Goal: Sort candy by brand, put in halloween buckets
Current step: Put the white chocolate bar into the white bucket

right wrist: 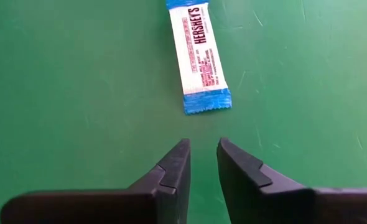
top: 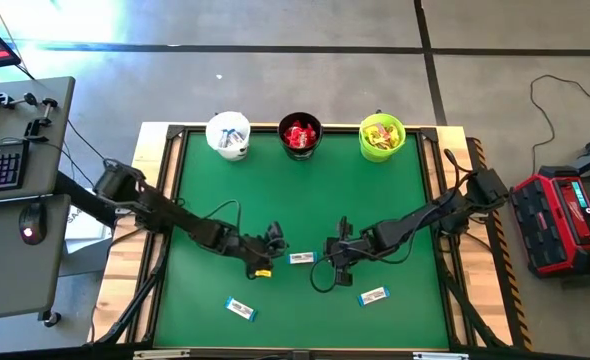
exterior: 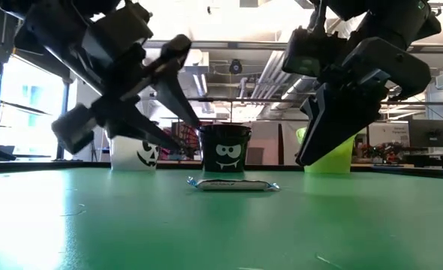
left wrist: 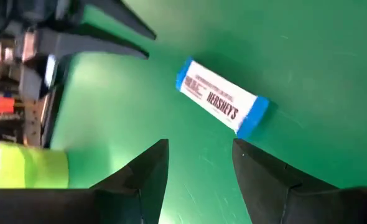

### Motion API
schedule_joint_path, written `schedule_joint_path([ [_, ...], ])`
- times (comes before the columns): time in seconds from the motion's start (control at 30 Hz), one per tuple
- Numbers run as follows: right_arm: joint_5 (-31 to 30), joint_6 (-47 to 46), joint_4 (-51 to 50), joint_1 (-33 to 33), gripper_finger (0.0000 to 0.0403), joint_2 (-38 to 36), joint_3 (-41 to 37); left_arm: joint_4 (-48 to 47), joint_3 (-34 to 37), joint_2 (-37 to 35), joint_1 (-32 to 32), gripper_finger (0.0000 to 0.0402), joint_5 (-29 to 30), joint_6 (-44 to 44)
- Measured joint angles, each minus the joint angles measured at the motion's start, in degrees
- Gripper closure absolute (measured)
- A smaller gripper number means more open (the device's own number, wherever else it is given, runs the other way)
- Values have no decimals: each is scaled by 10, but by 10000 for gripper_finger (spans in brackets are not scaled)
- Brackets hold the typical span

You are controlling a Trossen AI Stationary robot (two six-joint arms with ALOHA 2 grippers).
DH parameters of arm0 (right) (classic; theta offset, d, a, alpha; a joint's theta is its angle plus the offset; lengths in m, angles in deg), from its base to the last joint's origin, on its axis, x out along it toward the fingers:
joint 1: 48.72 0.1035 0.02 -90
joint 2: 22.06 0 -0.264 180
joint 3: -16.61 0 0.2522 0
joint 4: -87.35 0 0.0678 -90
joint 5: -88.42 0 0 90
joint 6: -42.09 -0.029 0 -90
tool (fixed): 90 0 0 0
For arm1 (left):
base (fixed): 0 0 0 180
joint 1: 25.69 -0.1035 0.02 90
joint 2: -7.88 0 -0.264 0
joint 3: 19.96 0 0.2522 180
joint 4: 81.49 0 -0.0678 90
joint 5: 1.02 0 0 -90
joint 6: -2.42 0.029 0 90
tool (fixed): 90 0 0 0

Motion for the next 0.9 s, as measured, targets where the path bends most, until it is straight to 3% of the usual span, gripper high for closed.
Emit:
schedule_joint_path([
  [0.27, 2, -4, -12, 3, 335, 0, 0, -75, -52, 47, 0, 234, -30, 76],
  [0.57, 1, -4, -17, 3, 335, 0, 0, -85, -74, 90, -6, 239, -28, 132],
  [0.9, 1, -3, -18, 3, 335, 0, 0, -96, -87, 101, -21, 333, -47, 155],
])
